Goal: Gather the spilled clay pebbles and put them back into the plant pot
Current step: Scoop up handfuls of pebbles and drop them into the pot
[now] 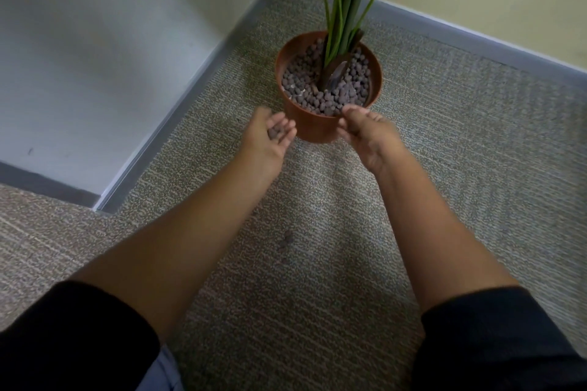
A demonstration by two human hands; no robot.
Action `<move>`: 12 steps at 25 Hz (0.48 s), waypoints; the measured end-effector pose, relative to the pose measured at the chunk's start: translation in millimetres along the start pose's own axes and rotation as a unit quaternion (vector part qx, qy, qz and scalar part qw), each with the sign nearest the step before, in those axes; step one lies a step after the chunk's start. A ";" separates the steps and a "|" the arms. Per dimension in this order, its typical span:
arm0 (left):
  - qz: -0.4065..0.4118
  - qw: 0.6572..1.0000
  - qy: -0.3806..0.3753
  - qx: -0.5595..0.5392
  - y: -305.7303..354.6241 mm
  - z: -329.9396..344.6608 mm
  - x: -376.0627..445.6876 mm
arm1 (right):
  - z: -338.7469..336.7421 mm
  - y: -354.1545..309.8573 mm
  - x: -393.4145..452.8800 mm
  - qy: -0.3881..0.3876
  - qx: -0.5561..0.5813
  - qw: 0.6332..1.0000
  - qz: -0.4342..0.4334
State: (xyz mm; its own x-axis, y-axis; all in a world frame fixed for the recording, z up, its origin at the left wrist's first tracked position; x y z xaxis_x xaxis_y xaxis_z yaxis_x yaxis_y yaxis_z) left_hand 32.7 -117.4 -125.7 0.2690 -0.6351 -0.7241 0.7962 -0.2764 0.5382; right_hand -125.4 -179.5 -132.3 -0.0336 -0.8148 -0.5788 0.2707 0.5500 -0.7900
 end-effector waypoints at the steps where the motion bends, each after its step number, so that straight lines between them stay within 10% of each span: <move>1: 0.009 1.000 -0.013 -0.019 6.3 12.2 -0.4 | 1.7 -5.9 3.0 0.018 0.031 0.999 0.001; 8: -0.049 0.987 -0.151 -0.015 15.3 63.1 4.8 | 16.2 -16.6 5.2 -0.025 -0.036 0.999 -0.022; 12: 0.064 0.972 -0.095 0.206 5.4 39.1 7.0 | -5.9 4.0 -6.4 0.062 -0.105 0.985 -0.123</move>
State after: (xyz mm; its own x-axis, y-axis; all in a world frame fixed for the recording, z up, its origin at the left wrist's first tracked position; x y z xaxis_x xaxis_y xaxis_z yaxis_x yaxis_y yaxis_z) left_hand 17.7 -151.5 -111.1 0.2151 -0.7948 -0.5674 0.4669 -0.4267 0.7746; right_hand -129.8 -171.0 -133.0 -0.1940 -0.9063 -0.3754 0.0343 0.3761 -0.9259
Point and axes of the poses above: each hand's wrist, its own x-axis towards the middle knuckle, its own z-axis out of the palm, y = z × x, the point moved 4 cm from there along x, towards the middle knuckle, and after that the axes turned 4 degrees about y, right-handed, at the moved point
